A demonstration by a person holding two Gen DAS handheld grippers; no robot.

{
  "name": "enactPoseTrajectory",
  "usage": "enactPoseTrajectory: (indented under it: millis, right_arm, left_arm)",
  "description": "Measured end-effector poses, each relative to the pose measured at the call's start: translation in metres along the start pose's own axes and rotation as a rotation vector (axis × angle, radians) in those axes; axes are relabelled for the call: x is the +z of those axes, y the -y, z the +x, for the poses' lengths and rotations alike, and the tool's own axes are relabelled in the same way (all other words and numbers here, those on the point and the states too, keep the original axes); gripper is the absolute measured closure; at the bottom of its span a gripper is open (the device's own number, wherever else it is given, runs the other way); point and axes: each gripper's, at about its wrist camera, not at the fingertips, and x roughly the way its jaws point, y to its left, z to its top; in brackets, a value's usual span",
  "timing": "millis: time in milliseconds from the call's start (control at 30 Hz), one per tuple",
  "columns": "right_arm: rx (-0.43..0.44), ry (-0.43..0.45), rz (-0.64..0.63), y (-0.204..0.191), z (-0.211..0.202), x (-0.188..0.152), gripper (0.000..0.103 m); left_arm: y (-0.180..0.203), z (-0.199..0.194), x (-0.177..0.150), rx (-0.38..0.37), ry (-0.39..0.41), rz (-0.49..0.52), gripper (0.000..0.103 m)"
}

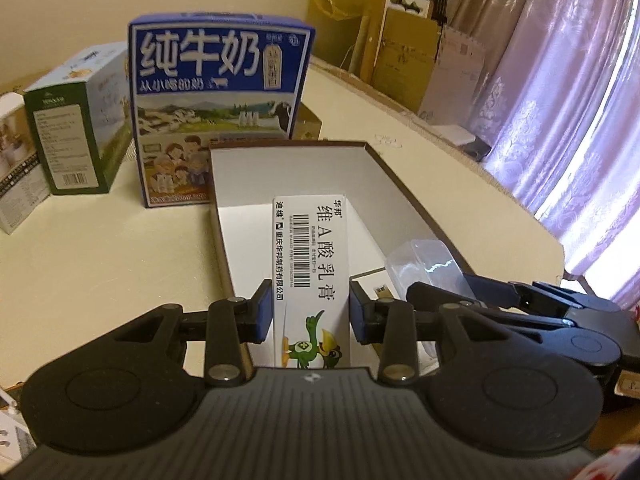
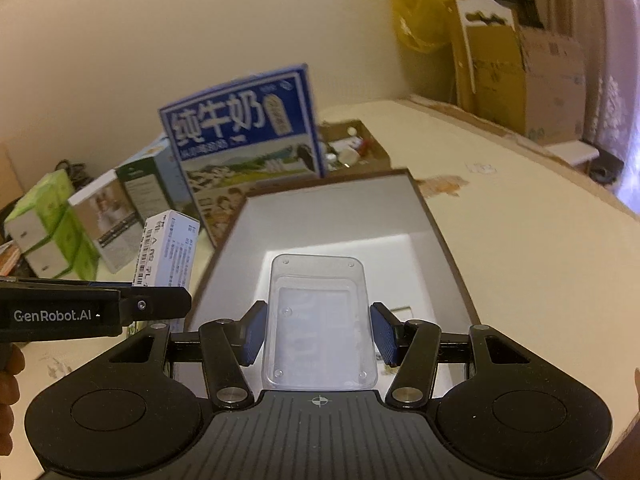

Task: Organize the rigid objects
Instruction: 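Carry the tube box with the left tool while the right tool carries the container over the brown box, then open the left tool to drop the tube box while the right tool releases the container inside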

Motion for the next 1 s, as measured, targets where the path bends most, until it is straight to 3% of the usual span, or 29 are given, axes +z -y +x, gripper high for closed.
enactPoseTrajectory:
  millis: [600,1000]
  right_arm:
    - [-0.032,-0.089,0.053,0.021,0.040,-0.010,0.051]
    - [0.005,-0.104,0.099,0.021,0.046,-0.012,0.051]
  left_arm:
    - [0.000,0.066,-0.009,0.029,-0.154,0.027,0.070]
    - [0.000,0.058,-0.009,0.040,-0.132,0.050,0.066]
